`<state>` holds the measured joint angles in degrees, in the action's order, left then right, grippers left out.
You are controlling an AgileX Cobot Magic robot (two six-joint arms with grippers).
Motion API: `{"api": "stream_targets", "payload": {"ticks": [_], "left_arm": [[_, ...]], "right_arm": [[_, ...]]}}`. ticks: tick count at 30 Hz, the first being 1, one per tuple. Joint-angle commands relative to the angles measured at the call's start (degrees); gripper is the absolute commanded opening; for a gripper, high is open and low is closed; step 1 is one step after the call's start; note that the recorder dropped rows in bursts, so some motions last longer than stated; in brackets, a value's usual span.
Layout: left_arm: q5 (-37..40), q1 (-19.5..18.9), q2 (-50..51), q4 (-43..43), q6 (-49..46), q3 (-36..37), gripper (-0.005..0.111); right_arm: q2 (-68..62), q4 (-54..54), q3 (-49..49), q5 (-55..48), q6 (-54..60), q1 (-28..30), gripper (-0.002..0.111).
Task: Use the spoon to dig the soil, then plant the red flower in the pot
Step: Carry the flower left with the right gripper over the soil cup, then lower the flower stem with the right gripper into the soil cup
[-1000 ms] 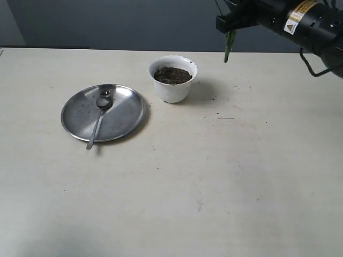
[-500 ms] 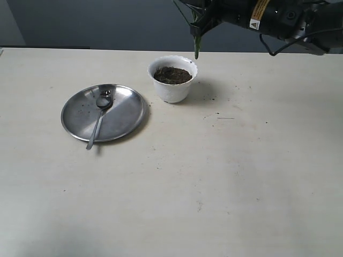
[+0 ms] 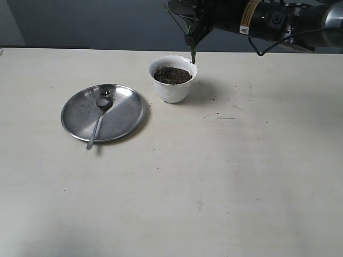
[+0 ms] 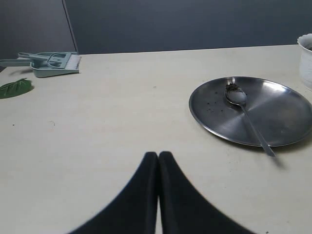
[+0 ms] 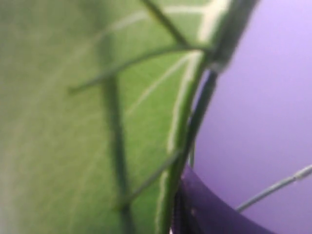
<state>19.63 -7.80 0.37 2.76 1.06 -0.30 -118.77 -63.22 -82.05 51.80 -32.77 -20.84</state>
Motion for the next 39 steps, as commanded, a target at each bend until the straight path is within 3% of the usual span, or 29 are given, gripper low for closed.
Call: {"api": "stream_targets", "payload": {"ticks": [1, 4, 12, 25, 39], "left_arm": [[-0.45, -0.09, -0.37, 0.03, 0.03, 0.3, 0.0], [-0.45, -0.09, -0.37, 0.03, 0.03, 0.3, 0.0], [-0.45, -0.09, -0.37, 0.03, 0.03, 0.3, 0.0], [-0.45, -0.09, -0.37, 0.03, 0.03, 0.3, 0.0], [-0.45, -0.09, -0.37, 0.17, 0.04, 0.3, 0.0]], "right_arm": [[-0.44, 1.58, -0.54, -1.86, -0.37, 0.1, -0.001], [-0.54, 3.31, -0.54, -5.79, -0.37, 0.1, -0.001], [-0.78, 7.56, -0.54, -0.68, -0.78, 0.1, -0.001], [-0.79, 20.05, -0.54, -8.97, -0.63, 0.1, -0.001], [-3.07, 20.11, -2.99, -6.13, 5.78, -3.15, -0.001]]}}
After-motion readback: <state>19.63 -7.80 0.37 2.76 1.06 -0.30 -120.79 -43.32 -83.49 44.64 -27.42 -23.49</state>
